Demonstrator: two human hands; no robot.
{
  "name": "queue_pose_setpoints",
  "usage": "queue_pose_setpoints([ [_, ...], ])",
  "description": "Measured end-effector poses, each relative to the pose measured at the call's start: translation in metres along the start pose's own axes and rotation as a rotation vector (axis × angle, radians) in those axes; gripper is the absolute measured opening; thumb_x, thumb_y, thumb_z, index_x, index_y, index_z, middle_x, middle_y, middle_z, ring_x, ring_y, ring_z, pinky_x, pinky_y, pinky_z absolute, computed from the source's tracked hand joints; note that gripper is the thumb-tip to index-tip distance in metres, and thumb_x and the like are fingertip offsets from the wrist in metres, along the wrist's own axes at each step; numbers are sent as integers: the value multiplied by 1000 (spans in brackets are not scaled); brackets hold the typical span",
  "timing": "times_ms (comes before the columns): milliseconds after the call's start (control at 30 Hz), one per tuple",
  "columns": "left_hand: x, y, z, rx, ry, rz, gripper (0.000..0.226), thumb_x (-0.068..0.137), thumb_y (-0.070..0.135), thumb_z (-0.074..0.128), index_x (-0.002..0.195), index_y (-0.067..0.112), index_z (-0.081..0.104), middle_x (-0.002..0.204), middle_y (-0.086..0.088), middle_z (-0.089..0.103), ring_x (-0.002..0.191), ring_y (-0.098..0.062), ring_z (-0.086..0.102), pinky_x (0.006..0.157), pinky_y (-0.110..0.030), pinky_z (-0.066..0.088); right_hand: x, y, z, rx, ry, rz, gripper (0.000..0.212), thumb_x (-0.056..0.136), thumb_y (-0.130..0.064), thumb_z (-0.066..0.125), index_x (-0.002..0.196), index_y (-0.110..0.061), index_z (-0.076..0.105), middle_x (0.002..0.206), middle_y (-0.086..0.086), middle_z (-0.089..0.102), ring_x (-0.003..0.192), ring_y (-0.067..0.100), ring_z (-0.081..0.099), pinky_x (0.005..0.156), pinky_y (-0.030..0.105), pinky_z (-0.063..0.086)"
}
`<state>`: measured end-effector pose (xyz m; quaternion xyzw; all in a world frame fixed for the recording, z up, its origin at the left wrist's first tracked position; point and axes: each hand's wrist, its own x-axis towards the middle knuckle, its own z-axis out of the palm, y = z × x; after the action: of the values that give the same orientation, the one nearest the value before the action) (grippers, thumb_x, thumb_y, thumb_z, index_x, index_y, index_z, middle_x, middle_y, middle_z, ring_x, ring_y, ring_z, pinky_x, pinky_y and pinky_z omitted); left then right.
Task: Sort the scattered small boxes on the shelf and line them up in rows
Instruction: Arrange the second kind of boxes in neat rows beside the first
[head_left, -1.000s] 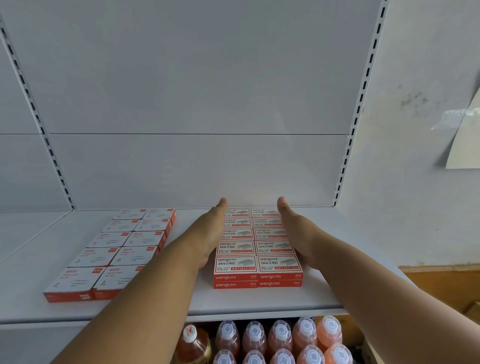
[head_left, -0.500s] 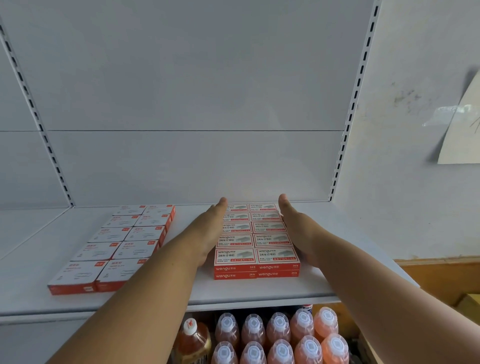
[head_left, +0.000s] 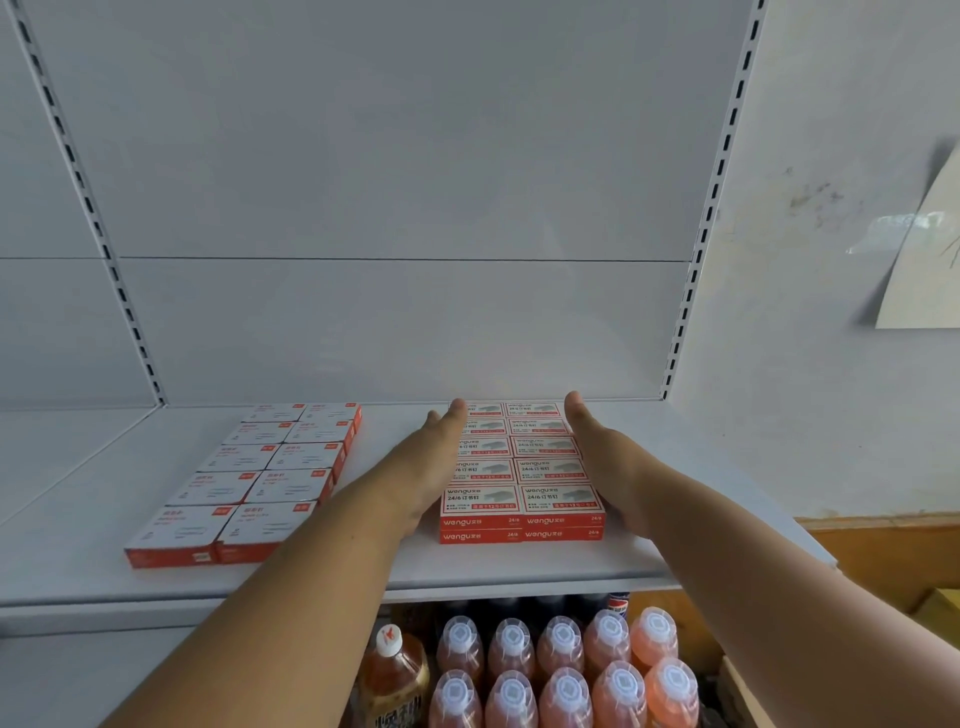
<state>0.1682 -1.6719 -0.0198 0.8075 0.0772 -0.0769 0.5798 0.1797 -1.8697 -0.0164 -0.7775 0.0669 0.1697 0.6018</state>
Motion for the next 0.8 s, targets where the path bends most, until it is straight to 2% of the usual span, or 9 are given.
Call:
queue_pose_setpoints([
  [67, -3, -2, -1, 11, 12, 14, 70, 96, 69, 18, 153, 30, 30, 114, 3, 73, 93, -14, 72, 76, -30, 53, -1, 2, 0, -15, 13, -12, 72, 85, -79, 21, 110, -27, 65, 85, 0, 78, 77, 21, 76, 64, 30, 58],
  [200, -11, -5, 0, 49, -8, 31, 71, 94, 71, 15, 153, 34, 30, 113, 7, 73, 85, -6, 71, 62, -22, 47, -4, 7, -1, -61, 29, -40, 71, 86, -79, 21, 107, -29, 67, 85, -1, 78, 77, 19, 76, 72, 32, 57],
  [367, -19, -3, 0, 39, -32, 27, 72, 94, 71, 16, 153, 33, 28, 128, 3, 67, 105, -13, 65, 77, -27, 43, -12, 4, 2, -82, 33, -59, 70, 87, -78, 21, 99, -28, 70, 83, -2, 78, 78, 18, 75, 84, 36, 57],
  [500, -31, -8, -1, 91, -5, 58, 71, 92, 73, 15, 147, 36, 42, 118, 10, 70, 92, -3, 65, 66, -21, 39, -20, 8, 0, -135, 59, -75, 74, 86, -79, 18, 97, -28, 70, 79, -5, 77, 73, 13, 75, 74, 29, 52],
  [533, -33, -10, -1, 99, -11, 68, 70, 92, 73, 13, 142, 39, 48, 114, 14, 70, 95, -2, 64, 71, -20, 40, -23, 11, -1, -160, 62, -81, 77, 83, -81, 17, 97, -28, 71, 78, -6, 77, 72, 12, 74, 72, 27, 50],
  [567, -36, -13, 1, 96, -24, 75, 69, 91, 73, 11, 138, 43, 51, 114, 15, 69, 104, -5, 63, 82, -23, 42, -26, 12, -2, -178, 60, -90, 80, 79, -83, 16, 97, -28, 71, 79, -6, 77, 74, 11, 74, 75, 28, 50],
  [633, -40, -16, 4, 116, -31, 73, 70, 89, 74, 9, 141, 45, 47, 133, 10, 61, 134, -17, 46, 113, -39, 29, -30, 16, -2, -191, 68, -99, 84, 75, -85, 16, 99, -28, 72, 85, -5, 78, 85, 16, 74, 92, 34, 49],
  [700, -43, -13, 7, 167, -12, 49, 76, 87, 76, 7, 147, 43, 39, 151, 2, 46, 148, -26, 25, 120, -51, 14, -33, 17, -1, -201, 88, -96, 82, 79, -84, 16, 100, -28, 72, 87, -5, 78, 92, 18, 72, 103, 40, 44],
  [800, -45, -11, 8, 195, -13, 32, 88, 78, 81, 5, 151, 40, 32, 158, -1, 34, 150, -28, 16, 121, -54, 12, -35, 18, 2, -240, 97, -92, 82, 79, -84, 16, 109, -30, 70, 93, -6, 77, 97, 16, 70, 105, 41, 42],
])
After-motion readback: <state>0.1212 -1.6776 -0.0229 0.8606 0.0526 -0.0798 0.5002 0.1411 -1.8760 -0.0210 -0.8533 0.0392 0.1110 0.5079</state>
